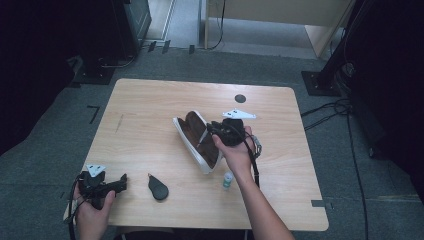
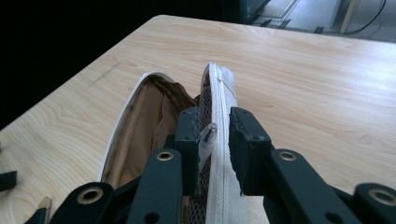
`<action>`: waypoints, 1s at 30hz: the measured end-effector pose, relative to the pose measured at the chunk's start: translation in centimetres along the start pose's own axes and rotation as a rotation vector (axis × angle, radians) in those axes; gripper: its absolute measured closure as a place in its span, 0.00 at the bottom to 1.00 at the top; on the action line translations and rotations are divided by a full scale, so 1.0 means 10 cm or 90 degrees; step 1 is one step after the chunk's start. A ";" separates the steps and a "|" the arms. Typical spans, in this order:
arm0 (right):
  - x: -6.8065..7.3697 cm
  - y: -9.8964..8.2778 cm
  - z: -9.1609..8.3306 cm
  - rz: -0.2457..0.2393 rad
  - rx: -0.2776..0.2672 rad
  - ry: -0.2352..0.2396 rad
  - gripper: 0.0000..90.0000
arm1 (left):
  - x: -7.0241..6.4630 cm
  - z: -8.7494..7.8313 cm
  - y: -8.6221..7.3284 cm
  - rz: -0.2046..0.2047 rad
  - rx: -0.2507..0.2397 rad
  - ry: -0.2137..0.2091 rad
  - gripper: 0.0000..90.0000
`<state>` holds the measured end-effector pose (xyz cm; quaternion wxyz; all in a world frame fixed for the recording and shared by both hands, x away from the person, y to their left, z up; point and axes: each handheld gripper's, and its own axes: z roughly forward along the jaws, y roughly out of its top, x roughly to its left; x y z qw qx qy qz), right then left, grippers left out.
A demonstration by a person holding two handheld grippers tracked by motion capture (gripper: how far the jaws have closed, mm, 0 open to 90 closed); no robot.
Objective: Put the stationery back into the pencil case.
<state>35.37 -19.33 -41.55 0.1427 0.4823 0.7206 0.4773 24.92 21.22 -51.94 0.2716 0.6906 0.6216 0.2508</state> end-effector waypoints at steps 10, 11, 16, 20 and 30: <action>-0.01 0.02 0.06 0.016 0.006 0.015 0.87 | 0.00 0.00 0.00 0.000 0.000 0.000 0.00; -0.01 0.03 0.07 0.018 0.006 0.017 0.87 | 0.00 0.00 0.00 0.000 0.000 0.000 0.00; 0.00 0.03 0.07 0.015 0.005 0.022 0.90 | 0.00 0.00 0.00 0.000 0.000 0.000 0.00; 0.04 0.03 0.05 0.001 0.004 0.028 0.90 | 0.00 0.00 0.00 -0.001 0.000 0.000 0.00; 0.22 0.03 -0.23 -0.066 -0.010 0.034 0.91 | 0.00 0.00 0.00 -0.001 -0.001 0.000 0.00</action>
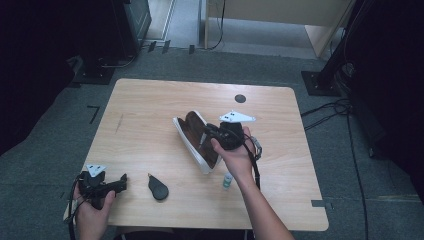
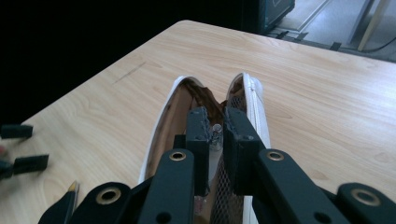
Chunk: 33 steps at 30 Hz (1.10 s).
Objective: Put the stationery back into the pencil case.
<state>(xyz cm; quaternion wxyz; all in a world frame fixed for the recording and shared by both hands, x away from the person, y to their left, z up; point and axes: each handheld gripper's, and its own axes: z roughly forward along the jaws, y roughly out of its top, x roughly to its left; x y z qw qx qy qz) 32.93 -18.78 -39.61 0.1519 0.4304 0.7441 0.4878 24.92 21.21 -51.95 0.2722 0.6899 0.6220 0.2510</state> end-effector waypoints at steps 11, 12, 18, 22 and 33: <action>0.11 -0.03 -0.12 -0.063 0.065 0.008 0.90 | 0.00 0.00 0.00 0.000 0.001 0.000 0.00; 0.11 -0.05 -0.09 -0.062 0.068 0.009 0.89 | 0.00 0.00 0.00 0.000 0.001 0.000 0.00; 0.10 -0.07 0.02 -0.044 0.044 0.006 0.80 | 0.00 0.00 0.00 0.001 0.001 0.000 0.00; 0.12 -0.06 -0.01 -0.049 0.024 0.003 0.77 | 0.00 0.00 0.00 0.000 0.000 0.000 0.00; 0.14 -0.24 -0.36 -0.043 -0.016 0.005 0.73 | 0.00 0.00 0.00 0.000 0.001 0.000 0.00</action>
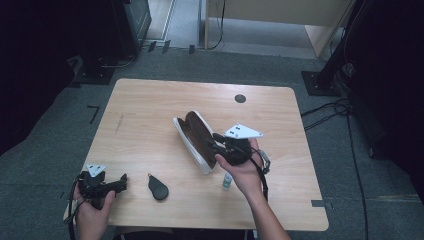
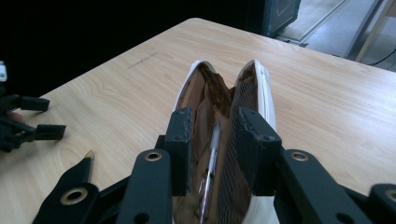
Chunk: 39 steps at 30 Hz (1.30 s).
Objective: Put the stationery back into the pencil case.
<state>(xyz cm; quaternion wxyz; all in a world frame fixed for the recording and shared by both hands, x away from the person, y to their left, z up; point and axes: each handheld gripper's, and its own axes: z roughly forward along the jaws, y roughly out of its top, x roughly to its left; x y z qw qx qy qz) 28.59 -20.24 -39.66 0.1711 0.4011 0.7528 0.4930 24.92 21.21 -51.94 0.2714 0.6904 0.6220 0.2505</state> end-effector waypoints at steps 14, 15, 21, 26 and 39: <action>0.04 -0.56 -0.49 0.025 -0.027 -0.005 0.53 | 0.00 0.00 0.00 0.005 0.001 -0.004 0.00; 0.05 -0.59 -0.51 0.028 -0.027 -0.005 0.51 | 0.00 0.00 0.00 0.005 0.000 -0.003 0.00; 0.09 -0.79 -0.58 0.034 -0.030 -0.019 0.48 | 0.00 0.00 0.00 0.005 0.000 -0.004 0.00; 0.08 -0.94 -0.54 0.046 -0.025 -0.025 0.48 | 0.00 0.00 0.00 0.005 0.000 -0.004 0.00; 0.16 -1.15 -0.39 0.007 -0.001 -0.065 0.73 | 0.00 0.00 0.00 0.005 0.000 -0.003 0.00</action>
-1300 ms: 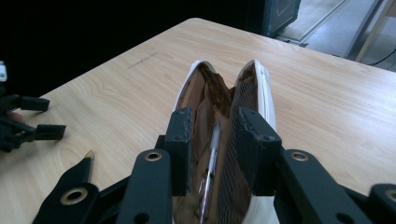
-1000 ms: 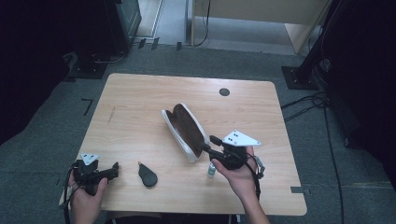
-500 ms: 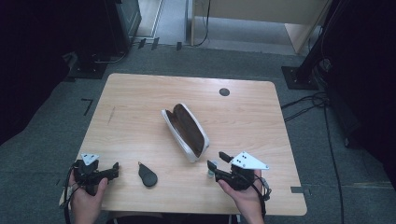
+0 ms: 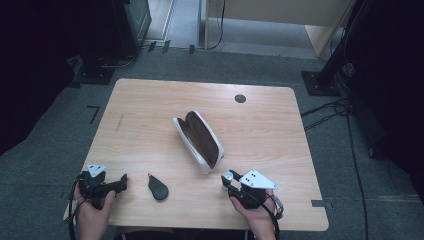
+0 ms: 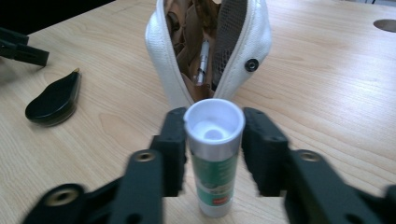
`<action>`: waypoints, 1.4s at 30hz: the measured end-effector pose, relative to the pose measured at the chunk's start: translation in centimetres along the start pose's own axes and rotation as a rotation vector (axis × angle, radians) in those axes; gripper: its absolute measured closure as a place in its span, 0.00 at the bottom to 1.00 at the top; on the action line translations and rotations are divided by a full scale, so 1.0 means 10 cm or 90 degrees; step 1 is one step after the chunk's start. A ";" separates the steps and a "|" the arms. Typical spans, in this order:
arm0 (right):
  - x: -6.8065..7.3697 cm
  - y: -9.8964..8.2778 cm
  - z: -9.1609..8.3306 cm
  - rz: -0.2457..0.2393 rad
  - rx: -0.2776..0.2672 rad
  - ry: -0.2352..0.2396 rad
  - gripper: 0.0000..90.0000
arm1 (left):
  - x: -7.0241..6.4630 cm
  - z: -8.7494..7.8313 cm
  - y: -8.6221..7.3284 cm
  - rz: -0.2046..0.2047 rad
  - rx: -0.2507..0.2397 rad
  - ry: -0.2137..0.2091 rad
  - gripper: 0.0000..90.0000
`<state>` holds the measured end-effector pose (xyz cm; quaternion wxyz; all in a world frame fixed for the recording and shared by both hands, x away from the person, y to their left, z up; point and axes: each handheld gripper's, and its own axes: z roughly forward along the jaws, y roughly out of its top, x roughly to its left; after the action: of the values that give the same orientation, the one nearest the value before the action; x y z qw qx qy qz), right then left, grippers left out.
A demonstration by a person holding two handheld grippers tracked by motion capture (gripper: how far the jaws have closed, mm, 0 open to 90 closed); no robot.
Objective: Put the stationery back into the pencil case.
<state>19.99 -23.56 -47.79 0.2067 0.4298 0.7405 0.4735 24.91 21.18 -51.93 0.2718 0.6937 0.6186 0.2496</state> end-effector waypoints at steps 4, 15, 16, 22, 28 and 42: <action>-0.01 0.02 -0.01 0.008 -0.004 -0.014 0.73 | 0.00 0.00 0.00 0.000 0.000 0.000 0.00; -0.02 0.28 -0.11 0.027 -0.032 0.009 0.74 | 0.00 0.00 0.00 0.000 0.000 0.000 0.00; -0.01 0.32 -0.11 0.027 -0.037 0.011 0.74 | 0.00 0.00 0.00 -0.001 0.000 0.000 0.00; 0.02 0.56 -0.11 0.014 -0.055 0.019 0.74 | 0.00 0.00 0.00 -0.001 0.000 0.000 0.00; 0.04 0.77 -0.01 0.000 -0.066 0.022 0.73 | 0.00 0.00 0.00 -0.001 0.000 0.000 0.00; 0.09 1.04 0.34 -0.019 -0.059 0.021 0.73 | 0.00 0.00 0.00 -0.003 -0.001 -0.001 0.00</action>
<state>26.49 -19.10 -40.15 0.2212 0.4006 0.7276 0.5111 24.92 21.16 -51.94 0.2734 0.6922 0.6196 0.2493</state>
